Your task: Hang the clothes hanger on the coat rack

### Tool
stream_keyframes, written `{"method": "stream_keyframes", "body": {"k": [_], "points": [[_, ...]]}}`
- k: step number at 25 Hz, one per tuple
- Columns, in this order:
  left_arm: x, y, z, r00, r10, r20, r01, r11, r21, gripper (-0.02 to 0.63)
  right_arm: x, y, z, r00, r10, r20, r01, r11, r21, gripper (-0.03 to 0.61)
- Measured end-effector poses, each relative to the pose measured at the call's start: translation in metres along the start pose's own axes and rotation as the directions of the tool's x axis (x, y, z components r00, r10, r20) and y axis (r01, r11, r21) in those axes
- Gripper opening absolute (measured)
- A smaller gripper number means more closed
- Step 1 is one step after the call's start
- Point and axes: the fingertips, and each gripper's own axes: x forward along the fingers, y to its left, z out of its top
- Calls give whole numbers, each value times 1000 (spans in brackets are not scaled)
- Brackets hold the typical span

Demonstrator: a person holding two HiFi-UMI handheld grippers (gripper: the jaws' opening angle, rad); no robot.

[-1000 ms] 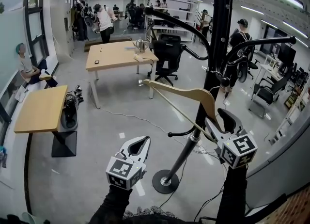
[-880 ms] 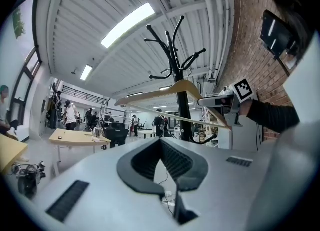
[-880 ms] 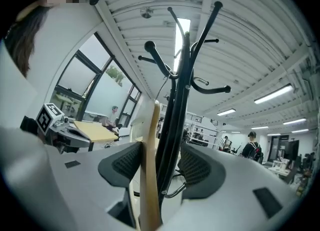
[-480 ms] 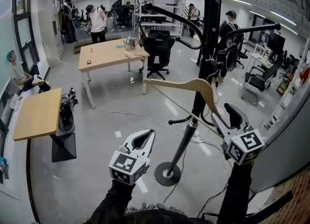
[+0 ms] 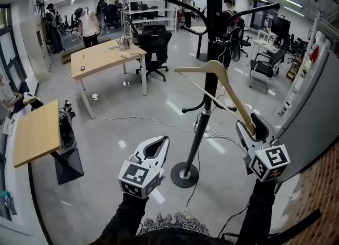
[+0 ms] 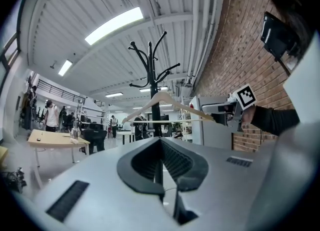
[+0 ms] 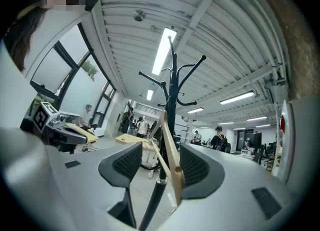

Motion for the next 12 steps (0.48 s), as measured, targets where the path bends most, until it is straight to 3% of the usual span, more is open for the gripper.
{"method": "stream_keyframes", "body": {"k": [5, 12], "points": [[-25, -29, 0, 997, -75, -17, 74, 997, -29, 8, -48, 17, -7, 996, -76, -37, 77, 997, 18, 224], [-47, -56, 9, 996, -91, 10, 91, 996, -10, 8, -84, 54, -13, 998, -42, -50, 44, 998, 35, 224]]}}
